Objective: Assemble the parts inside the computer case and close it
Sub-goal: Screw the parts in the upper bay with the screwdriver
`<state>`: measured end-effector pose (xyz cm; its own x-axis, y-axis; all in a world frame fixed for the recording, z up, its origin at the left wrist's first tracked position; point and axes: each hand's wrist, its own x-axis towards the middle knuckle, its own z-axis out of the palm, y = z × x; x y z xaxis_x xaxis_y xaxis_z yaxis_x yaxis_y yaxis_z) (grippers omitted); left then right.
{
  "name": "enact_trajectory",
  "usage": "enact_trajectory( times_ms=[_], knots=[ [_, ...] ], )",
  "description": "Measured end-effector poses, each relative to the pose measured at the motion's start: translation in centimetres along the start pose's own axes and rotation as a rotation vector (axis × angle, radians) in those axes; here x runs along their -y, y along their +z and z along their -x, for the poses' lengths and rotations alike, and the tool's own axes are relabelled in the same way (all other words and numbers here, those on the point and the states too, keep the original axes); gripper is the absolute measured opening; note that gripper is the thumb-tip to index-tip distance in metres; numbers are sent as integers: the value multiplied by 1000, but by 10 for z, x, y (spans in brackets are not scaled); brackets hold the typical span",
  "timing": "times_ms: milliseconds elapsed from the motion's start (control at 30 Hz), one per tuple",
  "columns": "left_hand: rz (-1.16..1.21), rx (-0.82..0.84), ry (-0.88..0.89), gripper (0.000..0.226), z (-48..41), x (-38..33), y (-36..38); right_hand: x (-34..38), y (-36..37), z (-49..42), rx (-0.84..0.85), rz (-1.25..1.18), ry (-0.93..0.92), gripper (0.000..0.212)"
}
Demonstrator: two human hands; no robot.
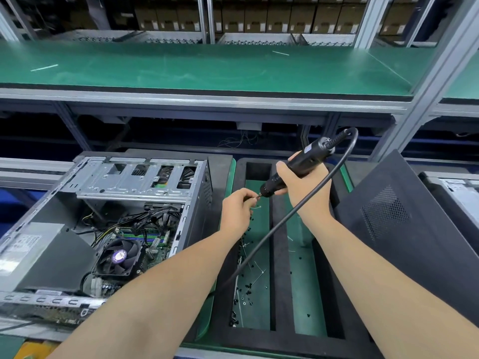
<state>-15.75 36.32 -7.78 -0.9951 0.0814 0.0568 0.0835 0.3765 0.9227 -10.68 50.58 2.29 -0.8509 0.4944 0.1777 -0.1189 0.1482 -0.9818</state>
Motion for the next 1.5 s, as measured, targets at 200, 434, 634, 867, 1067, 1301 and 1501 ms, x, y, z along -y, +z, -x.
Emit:
enact_trajectory(
  times_ms=[200, 434, 634, 867, 1067, 1301, 1501],
  knots=[
    [-30, 159, 56, 18, 4, -6, -7, -1, -5, 1, 13, 55, -39, 23],
    [89, 225, 13, 14, 11, -10, -10, -4, -11, 4, 50, 38, -65, 18],
    [236, 176, -118, 13, 19, -9, -4, -6, -13, 7, 54, 23, -54, 17],
    [61, 140, -78, 20, 22, -3, -8, -8, -12, 8, 36, 30, -21, 21],
    [37, 84, -65, 44, 23, -7, -9, -8, -13, 7, 17, 47, -8, 28],
    [-95, 64, 50, 17, 24, -13, -10, -5, -12, 9, 2, 72, -26, 23],
    [-266, -8, 164, 17, 12, -46, -34, 24, 7, 1, 15, 48, -155, 26]
  ],
)
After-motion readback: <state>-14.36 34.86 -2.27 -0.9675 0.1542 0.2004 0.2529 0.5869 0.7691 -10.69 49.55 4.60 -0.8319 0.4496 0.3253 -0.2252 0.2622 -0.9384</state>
